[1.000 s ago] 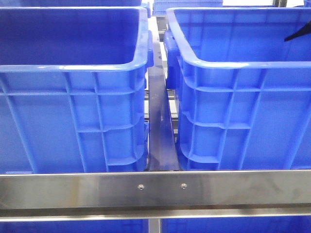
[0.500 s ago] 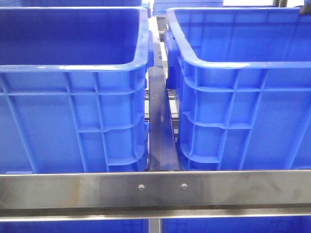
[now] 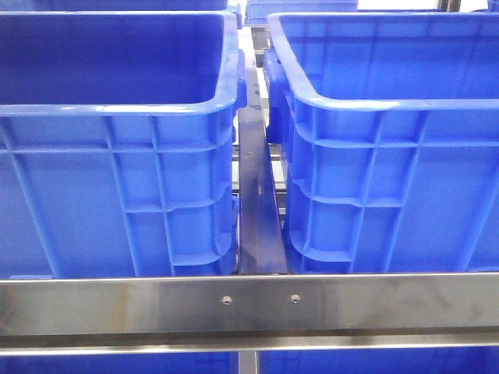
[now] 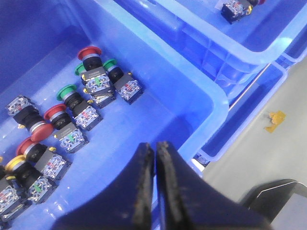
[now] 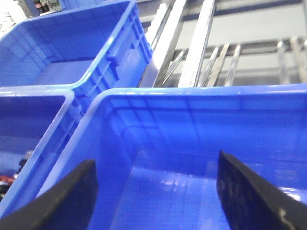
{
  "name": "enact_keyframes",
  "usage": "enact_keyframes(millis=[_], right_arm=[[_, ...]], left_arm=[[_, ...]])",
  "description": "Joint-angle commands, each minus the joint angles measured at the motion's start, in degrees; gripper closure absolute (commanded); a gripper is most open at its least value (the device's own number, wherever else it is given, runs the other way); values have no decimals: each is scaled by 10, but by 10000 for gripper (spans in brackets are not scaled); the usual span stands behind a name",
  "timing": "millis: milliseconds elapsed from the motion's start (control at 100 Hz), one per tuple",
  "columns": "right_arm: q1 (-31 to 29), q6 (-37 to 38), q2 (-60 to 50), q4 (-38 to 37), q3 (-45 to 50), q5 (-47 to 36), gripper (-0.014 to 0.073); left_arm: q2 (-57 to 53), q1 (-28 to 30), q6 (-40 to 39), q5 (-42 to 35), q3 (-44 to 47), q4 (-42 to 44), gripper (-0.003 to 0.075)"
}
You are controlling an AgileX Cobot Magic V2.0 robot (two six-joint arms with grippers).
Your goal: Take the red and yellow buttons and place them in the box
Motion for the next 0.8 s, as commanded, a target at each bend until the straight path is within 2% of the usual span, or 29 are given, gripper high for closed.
enact_keyframes(millis=[0, 480, 580, 790], right_arm=[[1, -23, -72, 18, 24, -23, 55], [1, -25, -325, -1, 202, -31, 75], [1, -25, -355, -1, 215, -36, 169], [1, -25, -373, -1, 218, -36, 498]], left_arm=[[-9, -5, -1, -37, -18, -3, 739], [-9, -5, -1, -37, -18, -3, 739], [-9, -5, -1, -37, -18, -3, 739], [-9, -5, -1, -37, -18, -3, 739]])
